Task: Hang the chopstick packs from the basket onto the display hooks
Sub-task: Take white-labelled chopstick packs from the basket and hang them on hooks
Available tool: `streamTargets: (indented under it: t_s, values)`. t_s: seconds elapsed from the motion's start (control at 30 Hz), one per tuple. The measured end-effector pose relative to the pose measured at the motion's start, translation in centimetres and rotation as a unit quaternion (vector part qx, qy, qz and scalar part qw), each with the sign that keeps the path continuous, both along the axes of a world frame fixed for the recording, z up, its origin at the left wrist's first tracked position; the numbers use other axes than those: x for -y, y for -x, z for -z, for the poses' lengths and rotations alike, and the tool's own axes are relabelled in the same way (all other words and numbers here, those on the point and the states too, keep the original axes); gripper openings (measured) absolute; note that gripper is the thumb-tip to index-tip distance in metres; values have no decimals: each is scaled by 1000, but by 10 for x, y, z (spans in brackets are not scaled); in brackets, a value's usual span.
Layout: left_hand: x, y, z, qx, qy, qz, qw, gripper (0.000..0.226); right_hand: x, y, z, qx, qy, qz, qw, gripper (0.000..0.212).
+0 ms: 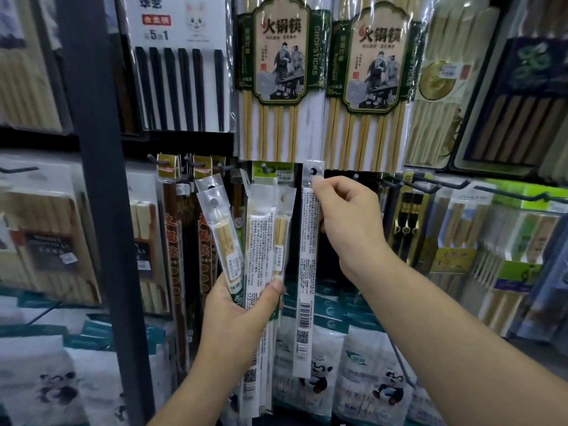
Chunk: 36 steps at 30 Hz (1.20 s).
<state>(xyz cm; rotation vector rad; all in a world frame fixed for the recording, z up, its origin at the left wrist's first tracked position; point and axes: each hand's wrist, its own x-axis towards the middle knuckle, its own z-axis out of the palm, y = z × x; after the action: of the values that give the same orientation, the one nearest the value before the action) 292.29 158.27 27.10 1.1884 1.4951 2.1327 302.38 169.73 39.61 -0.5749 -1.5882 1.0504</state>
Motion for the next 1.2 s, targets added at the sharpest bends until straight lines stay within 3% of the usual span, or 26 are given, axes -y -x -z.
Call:
streamTargets:
  t_s: [0.4,0.63,0.73,0.87,1.2]
  values:
    - [-4,2,-1,30,4,25,999,28,-18,9,11,37,-12,48,998,33]
    - [-4,-1,-4,34,-6,44,998,30,-19,2,17,60,-14,76,995,21]
    - [-5,-3,-6,24,-9,44,999,31,-2,-7,24,74,-82,117,987,15]
    - [-6,-8,-10,20,-22,58,998,28,23,-11,30,83,-139,30,986,24]
    - [-7,-11,-9,6,-32,55,998,31,17,-6,14,0,-37,3,999,25]
